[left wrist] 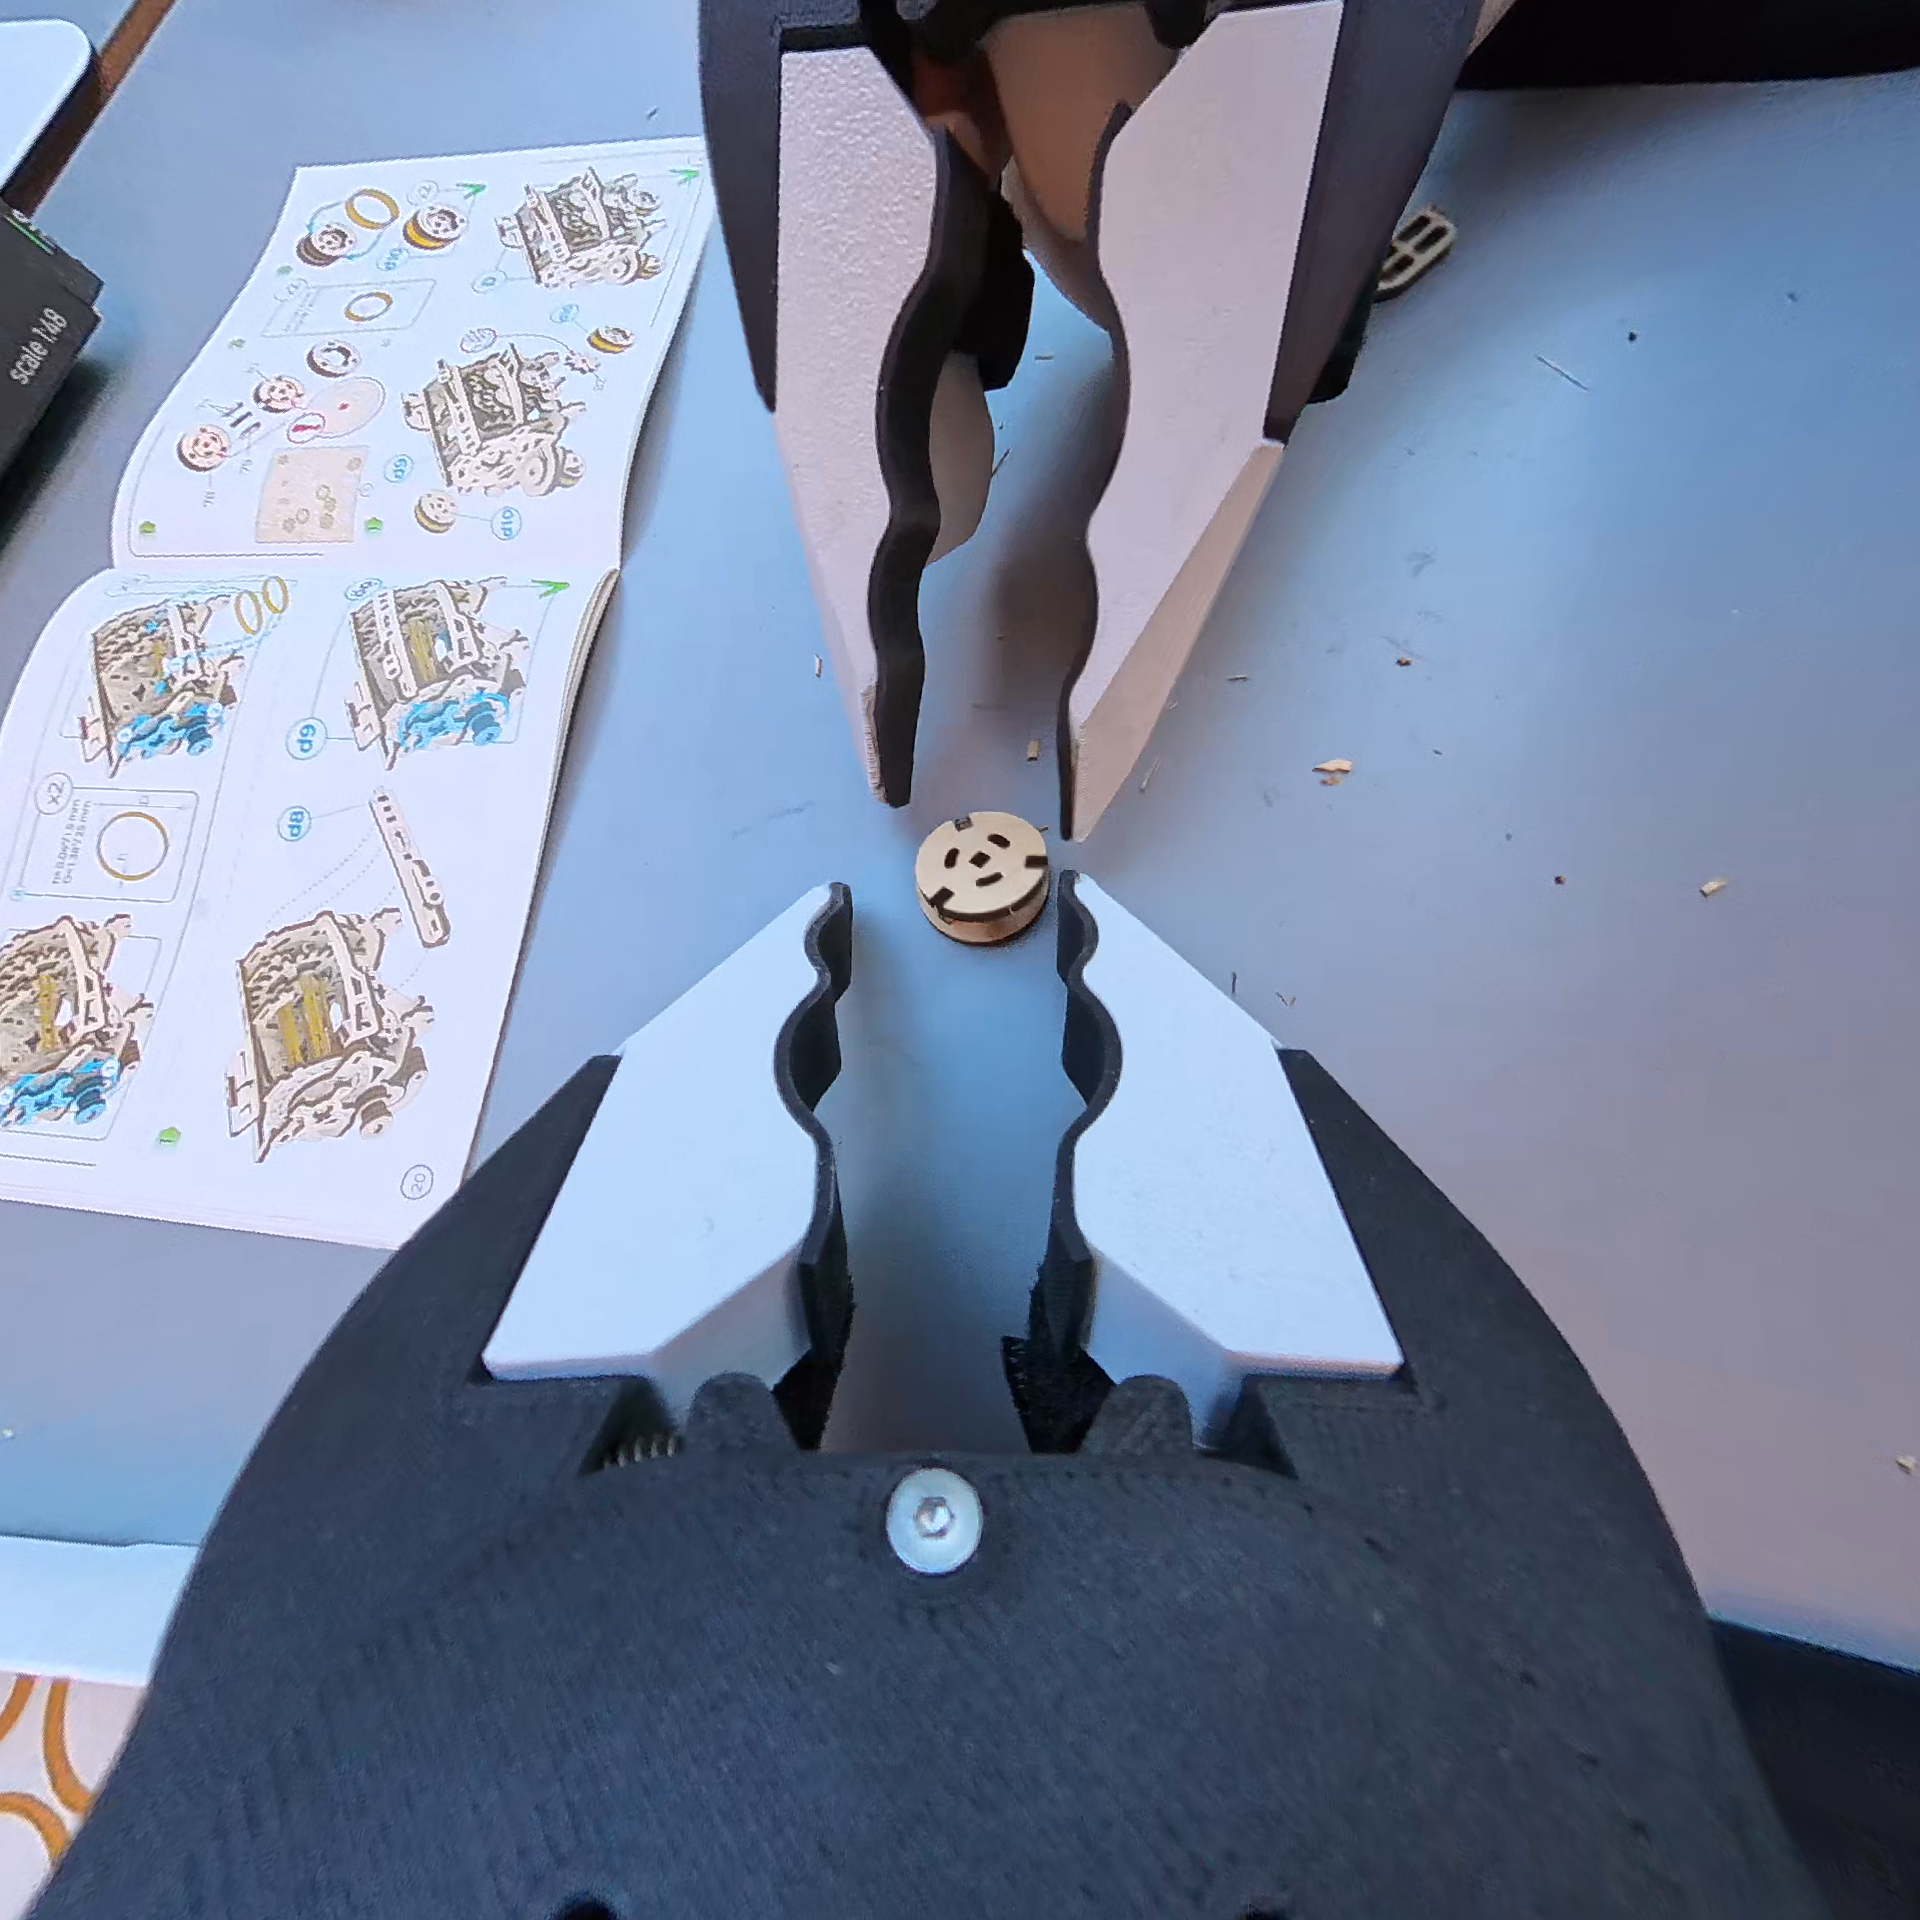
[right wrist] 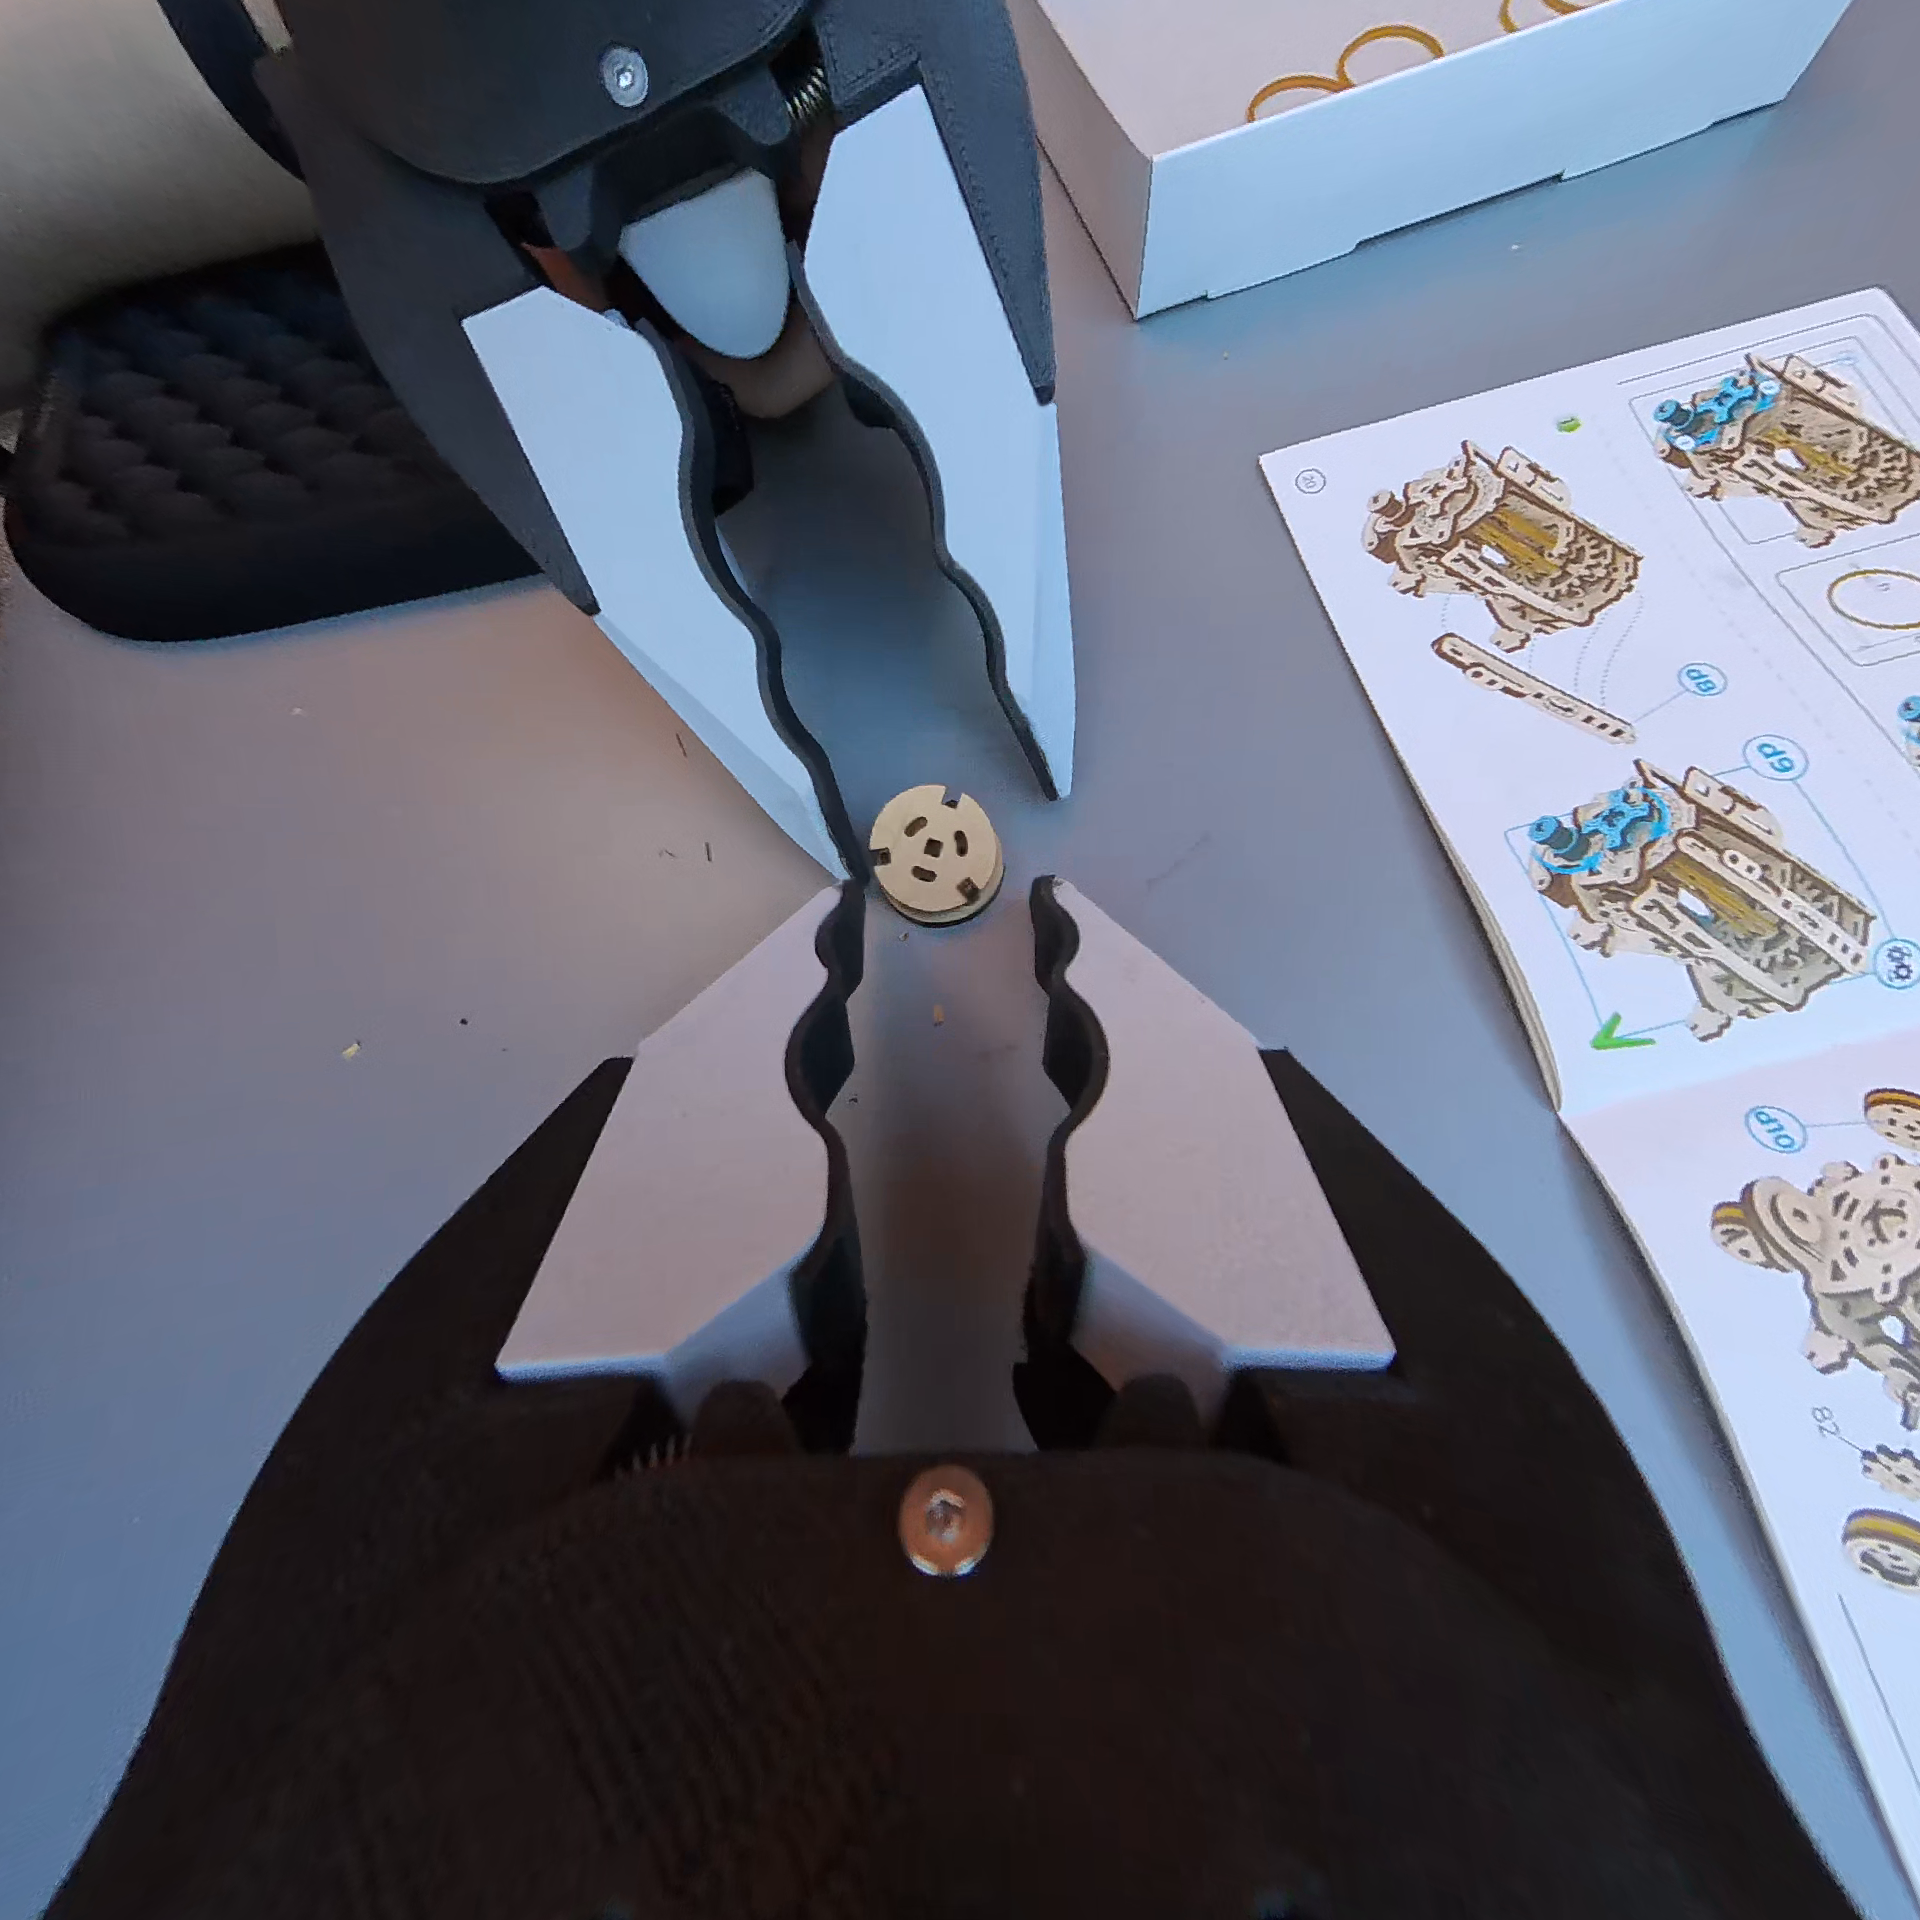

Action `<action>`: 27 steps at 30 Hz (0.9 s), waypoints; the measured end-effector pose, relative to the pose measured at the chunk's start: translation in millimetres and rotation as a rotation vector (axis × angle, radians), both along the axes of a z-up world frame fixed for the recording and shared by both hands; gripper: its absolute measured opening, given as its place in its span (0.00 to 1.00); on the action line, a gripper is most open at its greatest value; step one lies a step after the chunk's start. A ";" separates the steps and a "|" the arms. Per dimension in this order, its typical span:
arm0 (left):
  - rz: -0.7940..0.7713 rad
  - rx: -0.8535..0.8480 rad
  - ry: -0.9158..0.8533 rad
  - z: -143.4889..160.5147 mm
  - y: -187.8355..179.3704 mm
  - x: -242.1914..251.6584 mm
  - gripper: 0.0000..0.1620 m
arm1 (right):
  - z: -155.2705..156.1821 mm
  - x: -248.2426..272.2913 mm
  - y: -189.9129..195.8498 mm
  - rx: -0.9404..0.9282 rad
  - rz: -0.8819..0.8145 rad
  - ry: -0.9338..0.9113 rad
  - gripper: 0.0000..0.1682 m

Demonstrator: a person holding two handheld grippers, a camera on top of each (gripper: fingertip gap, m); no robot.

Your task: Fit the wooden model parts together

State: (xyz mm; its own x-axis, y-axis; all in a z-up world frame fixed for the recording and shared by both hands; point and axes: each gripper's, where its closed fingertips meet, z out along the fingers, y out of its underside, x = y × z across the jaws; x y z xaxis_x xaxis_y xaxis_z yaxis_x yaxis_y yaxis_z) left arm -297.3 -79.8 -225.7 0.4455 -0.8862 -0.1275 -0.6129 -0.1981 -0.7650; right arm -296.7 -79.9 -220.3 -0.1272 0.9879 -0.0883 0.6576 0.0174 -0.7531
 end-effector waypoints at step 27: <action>-0.082 -0.037 -0.001 -0.7 -15.6 -2.1 0.23 | -6.7 0.3 18.5 0.120 -0.034 0.008 0.20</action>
